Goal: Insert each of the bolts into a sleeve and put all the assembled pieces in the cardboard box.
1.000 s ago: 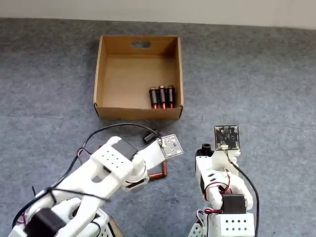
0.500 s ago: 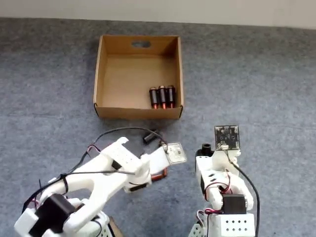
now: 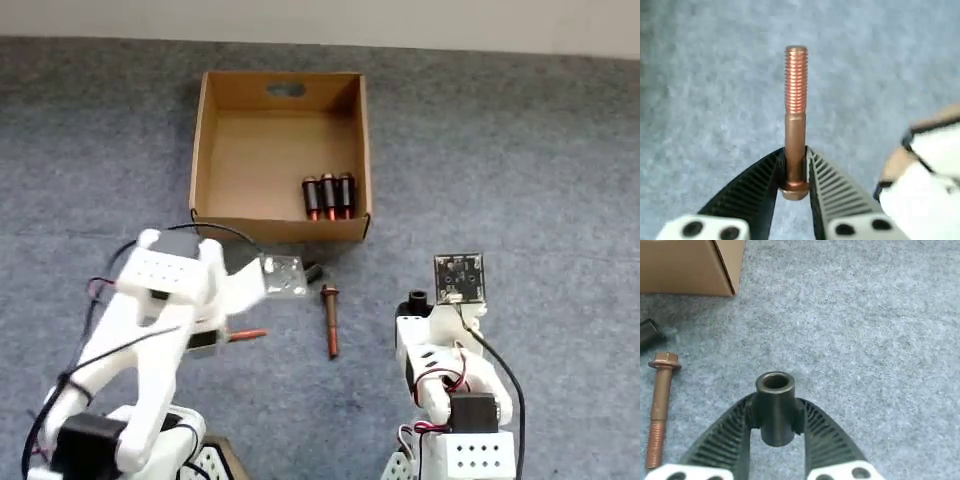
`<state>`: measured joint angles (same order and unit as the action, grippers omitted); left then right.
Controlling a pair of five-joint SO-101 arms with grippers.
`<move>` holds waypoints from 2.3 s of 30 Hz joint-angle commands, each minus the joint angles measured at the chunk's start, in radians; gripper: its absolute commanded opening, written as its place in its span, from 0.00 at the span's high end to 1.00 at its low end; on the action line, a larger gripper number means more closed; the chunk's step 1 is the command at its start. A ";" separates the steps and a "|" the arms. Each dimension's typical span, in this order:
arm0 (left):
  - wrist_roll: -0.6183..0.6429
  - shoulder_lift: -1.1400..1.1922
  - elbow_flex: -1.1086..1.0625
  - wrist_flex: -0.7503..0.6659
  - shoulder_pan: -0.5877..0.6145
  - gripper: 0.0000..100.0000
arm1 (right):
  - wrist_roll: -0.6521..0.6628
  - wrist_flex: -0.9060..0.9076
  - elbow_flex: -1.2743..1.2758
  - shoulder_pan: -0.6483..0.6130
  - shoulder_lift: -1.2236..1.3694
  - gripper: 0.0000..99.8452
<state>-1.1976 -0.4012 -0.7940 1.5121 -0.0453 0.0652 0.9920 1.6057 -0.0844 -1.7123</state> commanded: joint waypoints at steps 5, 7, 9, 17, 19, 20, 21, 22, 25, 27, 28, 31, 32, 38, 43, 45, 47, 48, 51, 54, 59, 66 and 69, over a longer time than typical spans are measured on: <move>-0.255 -0.044 0.058 0.077 0.064 0.99 | -0.002 0.002 -0.005 0.012 -0.012 0.99; -0.253 -0.042 0.050 0.025 0.062 0.98 | -0.002 0.002 -0.005 0.012 -0.012 0.99; -0.252 -0.042 0.033 -0.023 0.065 0.94 | -0.002 0.002 -0.005 0.012 -0.012 0.99; -0.032 -0.053 -0.005 -0.201 0.070 0.77 | -0.002 0.002 -0.005 0.012 -0.012 0.99; 0.017 -0.054 0.022 -0.218 0.071 0.77 | -0.002 0.002 -0.005 0.012 -0.012 0.99; 0.049 -0.059 0.044 -0.207 0.073 0.77 | -0.002 0.002 -0.005 0.012 -0.012 0.99; 0.092 -0.070 0.062 -0.184 0.076 0.77 | -0.002 0.002 -0.005 0.012 -0.012 0.99; 0.135 -0.084 0.079 -0.157 0.077 0.77 | -0.002 0.002 -0.005 0.012 -0.012 0.99; 0.327 -0.137 0.093 -0.071 0.077 0.77 | -0.002 0.002 -0.005 0.012 -0.013 0.99; 0.509 -0.160 0.085 -0.011 0.077 0.77 | -0.002 0.002 -0.005 0.012 -0.013 0.99; 0.597 -0.168 0.068 0.012 0.076 0.77 | -0.002 0.002 -0.005 0.012 -0.013 0.99; 0.810 -0.173 -0.016 0.028 0.074 0.77 | -0.002 0.002 -0.007 0.012 -0.013 0.99; 0.847 -0.173 -0.054 0.008 0.074 0.77 | -0.002 0.002 -0.007 0.012 -0.013 0.99; 0.950 -0.173 -0.248 -0.181 0.079 0.77 | -0.002 0.002 -0.007 0.012 -0.013 0.99; 0.964 -0.173 -0.288 -0.302 0.079 0.77 | -0.002 0.002 -0.007 0.012 -0.013 0.99; 0.964 -0.173 -0.289 -0.345 0.079 0.77 | -0.002 0.002 -0.007 0.012 -0.013 0.99; 0.964 -0.173 -0.289 -0.391 0.085 0.77 | -0.002 0.002 -0.007 0.013 -0.013 0.99; 0.965 -0.171 -0.294 -0.414 0.097 0.77 | -0.002 0.002 -0.007 0.013 -0.013 0.99; 1.014 -0.171 -0.321 -0.537 0.139 0.77 | -0.002 0.002 -0.007 0.013 -0.013 0.99; 1.100 -0.171 -0.337 -0.677 0.179 0.77 | -0.002 0.002 -0.007 0.013 -0.013 0.99; 1.283 -0.171 -0.335 -0.819 0.186 0.77 | -0.002 0.002 -0.007 0.013 -0.013 0.99; 1.338 -0.171 -0.357 -0.796 0.188 0.77 | -0.002 0.002 -0.007 0.013 -0.013 0.99; 1.339 -0.171 -0.363 -0.724 0.186 0.77 | -0.002 0.002 -0.007 0.013 -0.013 0.99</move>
<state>0.1327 -0.5608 -1.1592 0.7311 0.1343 0.0652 0.9920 1.6057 -0.0813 -1.7123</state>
